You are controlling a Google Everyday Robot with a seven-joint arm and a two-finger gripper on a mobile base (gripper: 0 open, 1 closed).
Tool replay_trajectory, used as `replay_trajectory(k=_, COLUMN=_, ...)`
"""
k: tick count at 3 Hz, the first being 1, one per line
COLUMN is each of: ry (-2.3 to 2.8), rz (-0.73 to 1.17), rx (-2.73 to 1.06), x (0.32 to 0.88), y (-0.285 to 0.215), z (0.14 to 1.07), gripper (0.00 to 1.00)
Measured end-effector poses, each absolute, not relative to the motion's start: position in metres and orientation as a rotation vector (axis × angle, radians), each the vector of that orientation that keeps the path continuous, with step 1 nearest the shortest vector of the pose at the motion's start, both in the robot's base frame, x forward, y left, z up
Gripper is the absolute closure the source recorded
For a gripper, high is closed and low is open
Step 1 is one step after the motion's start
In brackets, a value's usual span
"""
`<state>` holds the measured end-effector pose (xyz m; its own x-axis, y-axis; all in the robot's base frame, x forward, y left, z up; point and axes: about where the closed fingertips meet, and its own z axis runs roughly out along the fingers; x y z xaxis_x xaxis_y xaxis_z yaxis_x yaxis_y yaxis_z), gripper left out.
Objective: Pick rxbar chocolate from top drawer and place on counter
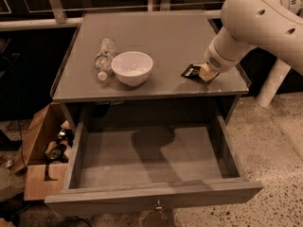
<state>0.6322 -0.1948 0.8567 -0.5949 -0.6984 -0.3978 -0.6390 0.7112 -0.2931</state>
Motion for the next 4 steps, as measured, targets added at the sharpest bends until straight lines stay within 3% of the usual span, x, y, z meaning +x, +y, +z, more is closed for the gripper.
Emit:
replay_trajectory(k=1, ry=2.446, rz=-0.074, rx=-1.01, x=0.639, y=-0.1978, z=0.8349, gripper=1.0)
replay_trajectory(k=3, ry=2.448, rz=-0.068, rx=-1.01, x=0.6391, y=-0.197, z=0.833, gripper=0.58)
replay_trajectory(k=4, ry=2.448, rz=-0.068, rx=-1.01, x=0.6391, y=-0.197, z=0.8329, gripper=0.27)
